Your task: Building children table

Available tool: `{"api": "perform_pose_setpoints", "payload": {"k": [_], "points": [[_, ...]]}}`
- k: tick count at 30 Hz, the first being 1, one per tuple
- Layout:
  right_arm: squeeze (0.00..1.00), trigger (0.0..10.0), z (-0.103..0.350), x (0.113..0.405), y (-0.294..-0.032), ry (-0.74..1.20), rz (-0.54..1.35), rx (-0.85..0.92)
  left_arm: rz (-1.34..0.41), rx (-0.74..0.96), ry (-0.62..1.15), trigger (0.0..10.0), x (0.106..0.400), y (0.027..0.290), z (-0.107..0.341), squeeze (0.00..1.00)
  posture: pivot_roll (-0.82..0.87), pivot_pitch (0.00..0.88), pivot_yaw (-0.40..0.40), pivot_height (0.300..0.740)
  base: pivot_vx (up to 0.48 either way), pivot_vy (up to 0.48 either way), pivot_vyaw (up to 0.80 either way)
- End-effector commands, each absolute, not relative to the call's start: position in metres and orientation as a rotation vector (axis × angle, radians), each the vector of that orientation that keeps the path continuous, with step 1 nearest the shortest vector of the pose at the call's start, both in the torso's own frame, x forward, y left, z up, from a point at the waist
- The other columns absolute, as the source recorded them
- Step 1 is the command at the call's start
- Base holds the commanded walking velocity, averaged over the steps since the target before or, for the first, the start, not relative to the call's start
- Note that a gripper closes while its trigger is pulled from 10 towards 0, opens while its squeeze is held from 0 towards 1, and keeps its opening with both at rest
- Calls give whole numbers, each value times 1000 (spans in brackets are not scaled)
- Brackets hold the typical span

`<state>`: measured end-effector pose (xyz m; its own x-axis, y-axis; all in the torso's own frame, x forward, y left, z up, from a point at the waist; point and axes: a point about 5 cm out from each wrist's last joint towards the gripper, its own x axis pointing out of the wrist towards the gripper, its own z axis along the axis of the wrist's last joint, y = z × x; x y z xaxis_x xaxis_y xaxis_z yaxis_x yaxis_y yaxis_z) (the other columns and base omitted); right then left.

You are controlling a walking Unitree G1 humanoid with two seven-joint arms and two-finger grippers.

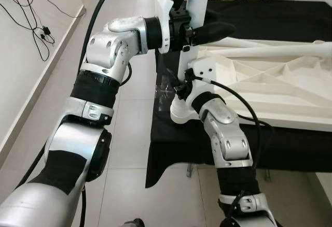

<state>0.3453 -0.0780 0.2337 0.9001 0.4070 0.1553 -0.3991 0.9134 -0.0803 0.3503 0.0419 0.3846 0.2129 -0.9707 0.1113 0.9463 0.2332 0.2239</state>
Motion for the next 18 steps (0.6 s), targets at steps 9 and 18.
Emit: {"api": "perform_pose_setpoints", "payload": {"k": [9,18], "points": [[0,10000,199,348,-81,73,320,-33,-1321,168,-264,0,350,41,384,0,10,200,7,740,0,0,0],[1000,10000,245,373,-97,-127,621,-189,-1320,164,-263,0,349,44,383,0,14,208,3,740,0,0,0]]}}
